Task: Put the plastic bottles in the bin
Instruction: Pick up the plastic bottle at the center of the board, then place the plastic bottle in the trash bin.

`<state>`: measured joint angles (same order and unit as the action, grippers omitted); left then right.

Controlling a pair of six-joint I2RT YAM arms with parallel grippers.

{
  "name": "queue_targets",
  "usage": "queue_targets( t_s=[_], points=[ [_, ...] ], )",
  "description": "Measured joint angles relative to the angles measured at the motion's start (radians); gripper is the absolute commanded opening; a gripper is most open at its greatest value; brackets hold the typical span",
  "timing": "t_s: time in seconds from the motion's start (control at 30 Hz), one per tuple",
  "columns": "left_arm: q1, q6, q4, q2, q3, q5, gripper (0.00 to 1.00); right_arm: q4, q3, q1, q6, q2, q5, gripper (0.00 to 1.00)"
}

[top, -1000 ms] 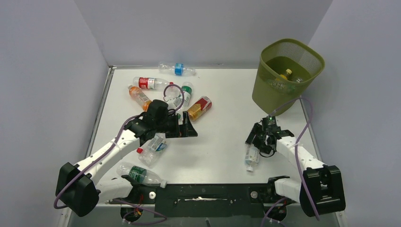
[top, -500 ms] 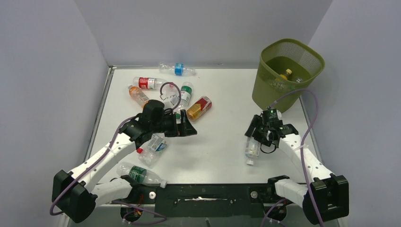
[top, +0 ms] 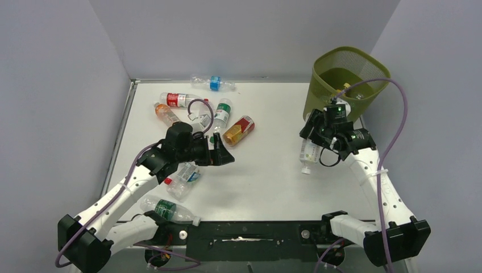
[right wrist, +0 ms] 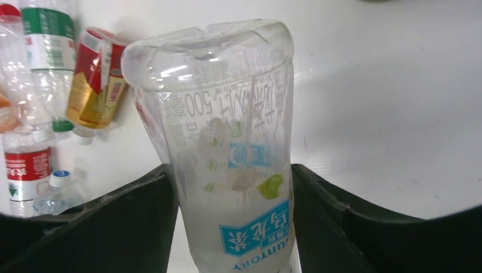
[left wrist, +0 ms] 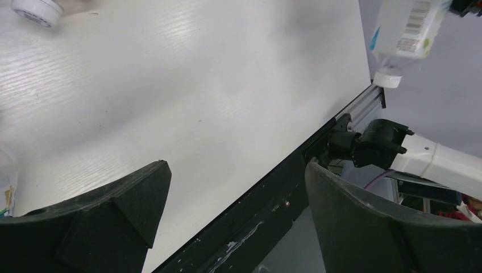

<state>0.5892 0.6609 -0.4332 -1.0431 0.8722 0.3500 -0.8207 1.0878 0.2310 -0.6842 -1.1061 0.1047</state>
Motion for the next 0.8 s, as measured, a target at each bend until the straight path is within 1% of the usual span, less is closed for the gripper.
queue_targets(
  t_s=[0.1, 0.27, 0.4, 0.7, 0.8],
  points=[
    [-0.002, -0.010, -0.009, 0.013, 0.000, -0.001, 0.90, -0.042, 0.114, 0.000, 0.021, -0.022, 0.015, 0.52],
    [-0.004, -0.018, -0.012, 0.042, -0.002, -0.003, 0.90, -0.096, 0.354, -0.001, 0.064, -0.089, 0.047, 0.53],
    [-0.007, -0.018, -0.013, 0.070, -0.021, -0.002, 0.90, -0.122, 0.526, -0.027, 0.103, -0.157, 0.061, 0.53],
    [-0.009, -0.018, -0.032, 0.114, -0.053, -0.002, 0.90, -0.176, 0.812, -0.213, 0.159, -0.323, 0.013, 0.54],
    [-0.010, -0.018, -0.035, 0.115, -0.053, -0.002, 0.90, -0.179, 0.935, -0.269, 0.168, -0.379, -0.017, 0.54]
  ],
)
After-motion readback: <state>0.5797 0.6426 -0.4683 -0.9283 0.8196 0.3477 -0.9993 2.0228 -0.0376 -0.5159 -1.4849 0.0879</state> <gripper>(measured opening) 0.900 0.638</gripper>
